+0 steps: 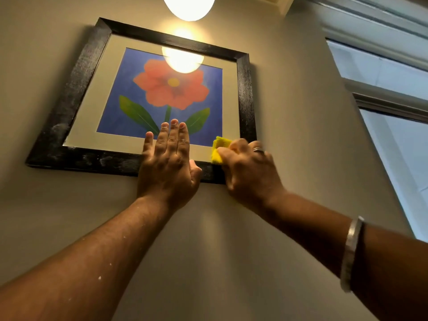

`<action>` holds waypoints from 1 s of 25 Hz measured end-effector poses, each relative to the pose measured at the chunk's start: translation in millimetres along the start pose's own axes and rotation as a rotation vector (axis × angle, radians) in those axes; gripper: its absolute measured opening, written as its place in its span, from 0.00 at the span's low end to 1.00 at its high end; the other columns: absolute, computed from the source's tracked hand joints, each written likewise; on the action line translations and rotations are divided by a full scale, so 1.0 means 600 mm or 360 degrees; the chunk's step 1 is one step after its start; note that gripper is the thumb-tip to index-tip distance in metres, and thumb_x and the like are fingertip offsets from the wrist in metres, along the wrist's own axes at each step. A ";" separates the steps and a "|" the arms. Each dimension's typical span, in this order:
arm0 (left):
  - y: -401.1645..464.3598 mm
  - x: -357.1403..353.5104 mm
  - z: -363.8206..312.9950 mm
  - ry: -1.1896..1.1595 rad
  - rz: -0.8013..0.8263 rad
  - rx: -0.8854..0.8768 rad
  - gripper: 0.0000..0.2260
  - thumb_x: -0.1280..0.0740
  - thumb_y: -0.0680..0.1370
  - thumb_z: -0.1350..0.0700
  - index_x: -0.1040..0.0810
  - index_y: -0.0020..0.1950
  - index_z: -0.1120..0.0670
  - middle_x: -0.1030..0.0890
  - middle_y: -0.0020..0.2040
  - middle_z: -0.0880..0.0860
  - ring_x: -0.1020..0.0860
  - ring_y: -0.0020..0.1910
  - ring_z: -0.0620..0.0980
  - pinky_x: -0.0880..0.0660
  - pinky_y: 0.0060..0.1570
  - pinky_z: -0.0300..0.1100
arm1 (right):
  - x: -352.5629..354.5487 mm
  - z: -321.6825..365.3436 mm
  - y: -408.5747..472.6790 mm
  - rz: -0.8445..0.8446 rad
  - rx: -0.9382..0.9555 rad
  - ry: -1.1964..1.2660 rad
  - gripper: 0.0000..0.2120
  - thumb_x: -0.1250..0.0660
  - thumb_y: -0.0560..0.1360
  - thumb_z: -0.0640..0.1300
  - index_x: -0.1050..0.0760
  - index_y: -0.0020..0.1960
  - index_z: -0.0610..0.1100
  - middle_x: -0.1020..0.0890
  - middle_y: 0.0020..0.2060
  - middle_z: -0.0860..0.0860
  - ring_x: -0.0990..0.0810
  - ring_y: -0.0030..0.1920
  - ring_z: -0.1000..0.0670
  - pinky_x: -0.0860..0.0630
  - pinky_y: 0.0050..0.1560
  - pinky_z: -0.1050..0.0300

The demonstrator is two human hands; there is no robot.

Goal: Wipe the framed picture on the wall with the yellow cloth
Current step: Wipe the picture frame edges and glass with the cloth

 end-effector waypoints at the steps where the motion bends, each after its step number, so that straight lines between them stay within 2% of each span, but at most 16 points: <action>1: -0.003 0.002 -0.003 -0.0073 0.0007 -0.0041 0.34 0.48 0.74 0.49 0.48 0.79 0.59 0.45 0.80 0.60 0.48 0.79 0.58 0.52 0.77 0.58 | -0.001 0.005 -0.012 -0.0028 -0.0001 0.0000 0.12 0.39 0.74 0.48 0.25 0.57 0.49 0.23 0.52 0.43 0.26 0.47 0.38 0.26 0.42 0.47; 3: -0.012 0.007 -0.005 -0.0171 0.0054 -0.0210 0.33 0.49 0.77 0.47 0.49 0.79 0.59 0.46 0.80 0.59 0.49 0.79 0.56 0.51 0.77 0.56 | 0.001 -0.012 -0.018 -0.0085 -0.0065 0.0017 0.13 0.38 0.74 0.48 0.25 0.58 0.49 0.23 0.52 0.42 0.26 0.47 0.38 0.26 0.42 0.47; 5: -0.027 0.021 0.041 -0.0089 0.0118 -0.0339 0.34 0.50 0.78 0.42 0.50 0.79 0.59 0.48 0.80 0.58 0.51 0.79 0.55 0.52 0.77 0.55 | 0.000 -0.016 -0.014 -0.0113 -0.0108 0.0010 0.13 0.38 0.75 0.48 0.25 0.59 0.50 0.23 0.53 0.43 0.26 0.49 0.37 0.28 0.43 0.47; 8: -0.048 0.072 0.216 0.0191 0.0166 -0.0121 0.38 0.51 0.77 0.37 0.50 0.79 0.60 0.50 0.80 0.60 0.51 0.79 0.57 0.52 0.76 0.55 | -0.012 -0.005 -0.021 -0.0116 -0.0224 0.0012 0.16 0.37 0.75 0.49 0.27 0.63 0.52 0.25 0.62 0.43 0.27 0.56 0.36 0.30 0.50 0.45; 10: -0.056 0.095 0.297 0.0251 0.0310 -0.0030 0.40 0.54 0.76 0.36 0.49 0.78 0.63 0.50 0.79 0.63 0.49 0.79 0.61 0.50 0.76 0.56 | -0.018 -0.011 -0.031 -0.0113 -0.0411 0.0036 0.20 0.36 0.75 0.48 0.29 0.67 0.52 0.31 0.71 0.41 0.32 0.66 0.34 0.34 0.61 0.42; 12: -0.060 0.089 0.306 0.0200 0.0368 -0.0066 0.40 0.54 0.75 0.37 0.48 0.78 0.64 0.49 0.79 0.64 0.48 0.78 0.61 0.49 0.76 0.56 | -0.019 -0.005 -0.044 -0.0162 -0.0631 0.0166 0.22 0.37 0.76 0.46 0.31 0.70 0.50 0.36 0.75 0.40 0.39 0.72 0.32 0.41 0.71 0.39; 14: -0.062 0.086 0.306 0.0112 0.0314 -0.0072 0.39 0.53 0.76 0.38 0.49 0.78 0.64 0.50 0.79 0.64 0.49 0.79 0.61 0.49 0.77 0.54 | -0.016 0.052 -0.038 -0.0269 -0.0728 0.0323 0.22 0.39 0.77 0.44 0.32 0.71 0.47 0.33 0.73 0.40 0.38 0.72 0.33 0.42 0.73 0.39; 16: -0.064 0.086 0.305 0.0015 0.0251 -0.0079 0.40 0.51 0.76 0.37 0.50 0.78 0.64 0.51 0.79 0.64 0.51 0.79 0.61 0.49 0.76 0.52 | -0.018 0.153 -0.008 -0.0316 -0.0569 0.0433 0.22 0.39 0.77 0.44 0.30 0.70 0.47 0.29 0.71 0.41 0.33 0.71 0.35 0.39 0.73 0.40; 19: -0.064 0.088 0.316 -0.0086 0.0225 -0.0115 0.40 0.50 0.76 0.38 0.51 0.78 0.65 0.52 0.79 0.64 0.52 0.79 0.60 0.51 0.76 0.50 | -0.031 0.270 0.019 -0.0249 -0.0230 0.0435 0.21 0.41 0.78 0.49 0.33 0.71 0.49 0.29 0.71 0.42 0.34 0.72 0.37 0.38 0.73 0.39; 21: -0.065 0.088 0.318 -0.0101 0.0250 -0.0216 0.38 0.51 0.77 0.40 0.51 0.77 0.66 0.52 0.79 0.64 0.53 0.79 0.60 0.51 0.77 0.50 | -0.032 0.244 0.005 -0.0208 -0.0052 0.0254 0.22 0.42 0.79 0.46 0.35 0.72 0.48 0.31 0.72 0.41 0.34 0.72 0.37 0.37 0.73 0.40; 22: -0.067 0.088 0.319 -0.0091 0.0262 -0.0261 0.37 0.50 0.77 0.41 0.51 0.77 0.66 0.52 0.79 0.64 0.52 0.79 0.59 0.50 0.77 0.50 | -0.031 0.197 -0.010 -0.0218 -0.0082 0.0184 0.22 0.41 0.78 0.43 0.34 0.72 0.48 0.30 0.71 0.40 0.33 0.72 0.37 0.37 0.72 0.40; 24: -0.070 0.089 0.325 -0.0090 0.0268 -0.0283 0.35 0.48 0.78 0.44 0.51 0.77 0.65 0.51 0.79 0.64 0.52 0.79 0.59 0.49 0.76 0.50 | -0.024 0.063 -0.054 -0.0215 -0.0553 0.0189 0.24 0.40 0.78 0.40 0.35 0.73 0.46 0.32 0.72 0.38 0.34 0.71 0.33 0.38 0.73 0.39; 25: -0.071 0.090 0.327 -0.0091 0.0261 -0.0262 0.35 0.47 0.78 0.45 0.50 0.78 0.65 0.51 0.79 0.63 0.51 0.79 0.59 0.48 0.76 0.51 | -0.021 0.012 -0.080 -0.0212 -0.0860 0.0231 0.24 0.42 0.78 0.42 0.36 0.73 0.45 0.34 0.73 0.37 0.37 0.72 0.31 0.41 0.74 0.38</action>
Point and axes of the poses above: each hand's wrist, its own y-axis towards the middle knuckle, its own x-axis out of the back of the hand, z = x × y, the point moved 9 cm from there along y, towards the middle knuckle
